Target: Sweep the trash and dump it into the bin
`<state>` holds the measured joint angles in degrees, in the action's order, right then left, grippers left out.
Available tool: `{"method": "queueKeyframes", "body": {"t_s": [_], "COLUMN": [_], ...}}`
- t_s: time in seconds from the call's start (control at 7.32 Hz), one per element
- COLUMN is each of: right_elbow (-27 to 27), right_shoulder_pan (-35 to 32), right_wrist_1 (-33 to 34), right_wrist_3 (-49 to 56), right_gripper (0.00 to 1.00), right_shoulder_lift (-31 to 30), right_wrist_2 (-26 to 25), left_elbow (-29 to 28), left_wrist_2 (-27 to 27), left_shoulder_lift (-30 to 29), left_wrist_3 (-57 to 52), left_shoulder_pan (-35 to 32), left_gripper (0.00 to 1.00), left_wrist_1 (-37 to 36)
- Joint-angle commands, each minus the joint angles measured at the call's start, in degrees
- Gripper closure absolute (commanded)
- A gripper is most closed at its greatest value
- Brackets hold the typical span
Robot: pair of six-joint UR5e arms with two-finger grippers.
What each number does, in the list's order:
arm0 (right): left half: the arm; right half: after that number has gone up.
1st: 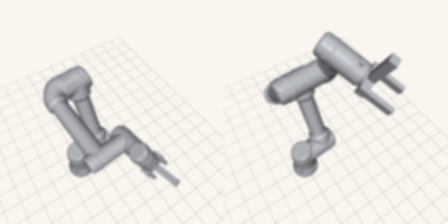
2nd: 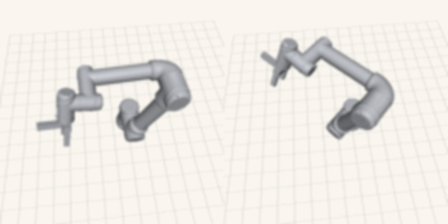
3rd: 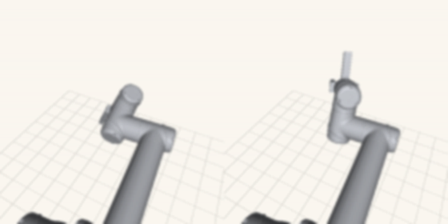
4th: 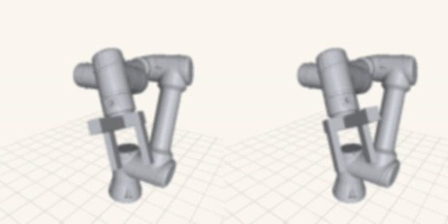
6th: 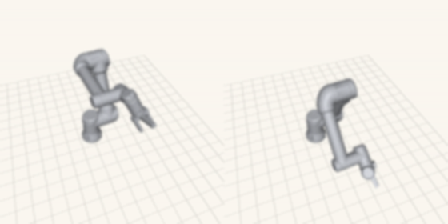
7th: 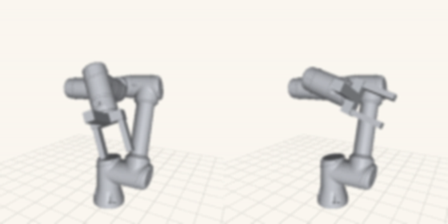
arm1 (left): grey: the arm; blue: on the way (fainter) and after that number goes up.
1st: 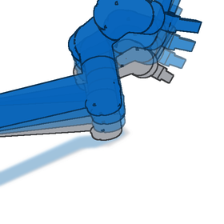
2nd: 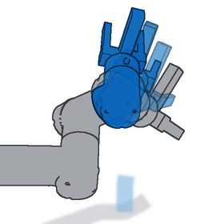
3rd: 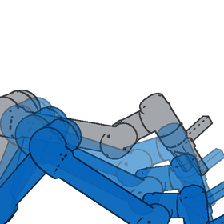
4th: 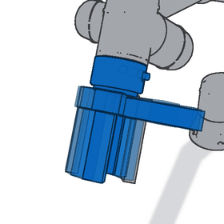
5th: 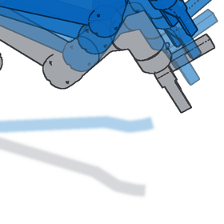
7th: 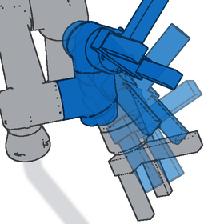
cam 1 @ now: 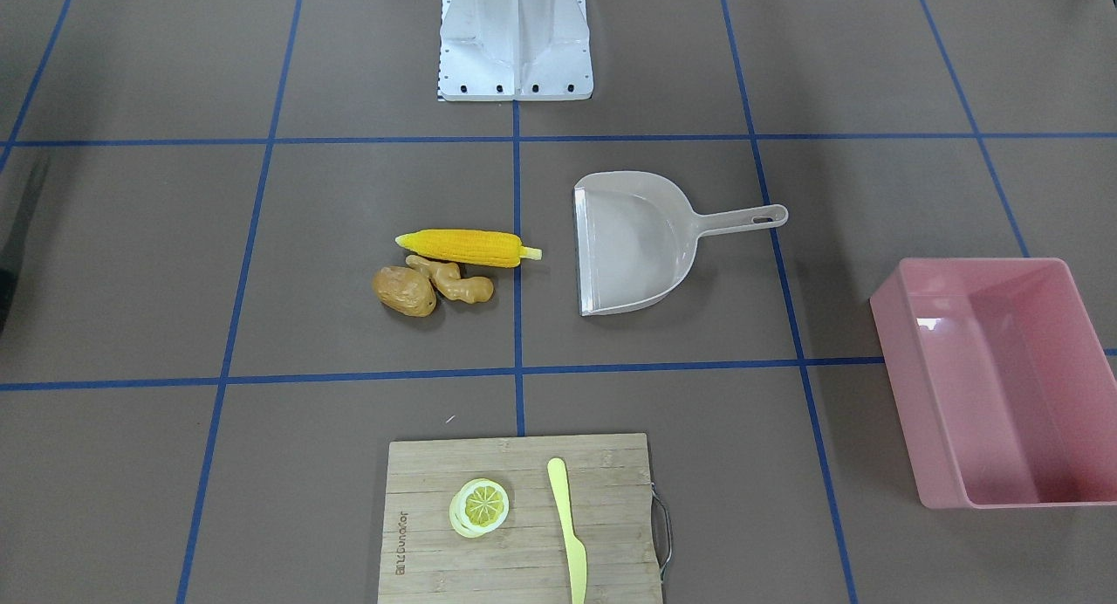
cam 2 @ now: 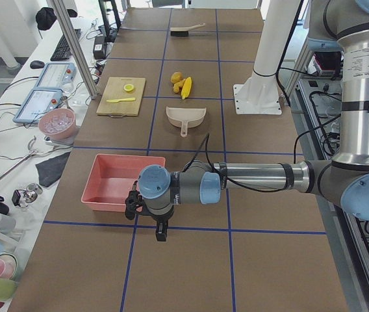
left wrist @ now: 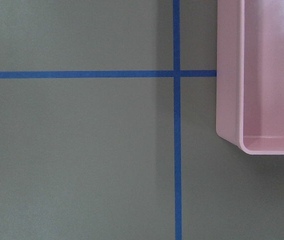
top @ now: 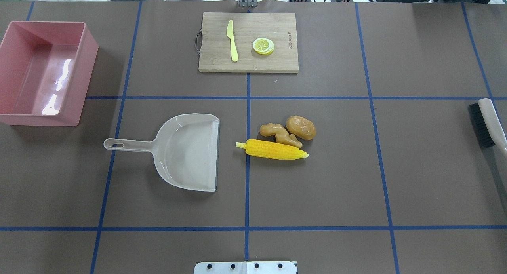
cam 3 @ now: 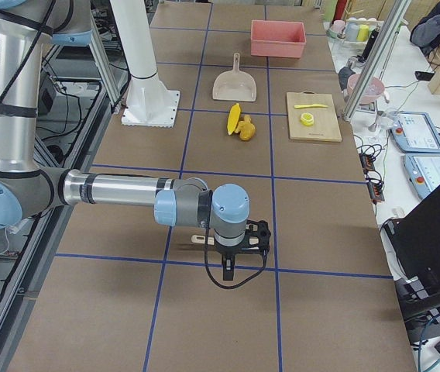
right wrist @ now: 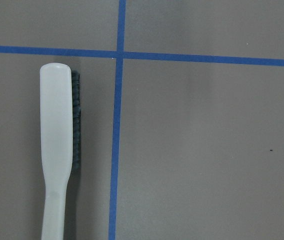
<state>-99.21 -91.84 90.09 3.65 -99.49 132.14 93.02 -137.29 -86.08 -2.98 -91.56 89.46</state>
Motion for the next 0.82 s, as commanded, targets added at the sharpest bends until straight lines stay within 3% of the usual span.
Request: {"method": "queueKeyframes", "body": {"t_s": [0.0,0.68], "right_elbow": [-0.02,-0.11], "right_shoulder_pan": [0.08,0.08], "right_wrist_1": [-0.17,-0.09], "right_wrist_3": [0.04,0.31], "right_gripper": [0.0,0.0], "right_shoulder_lift": [0.0,-0.27], "right_wrist_2": [-0.04,0.14], "left_elbow": [-0.12,0.49], "left_wrist_2": [-0.44,-0.35], "left_shoulder_lift": [0.12,0.03], "left_wrist_3": [0.08,-0.01], "left_shoulder_pan": [-0.02,-0.02], "left_gripper": [0.01,0.01], "left_wrist_1": [-0.07,-0.07]}}
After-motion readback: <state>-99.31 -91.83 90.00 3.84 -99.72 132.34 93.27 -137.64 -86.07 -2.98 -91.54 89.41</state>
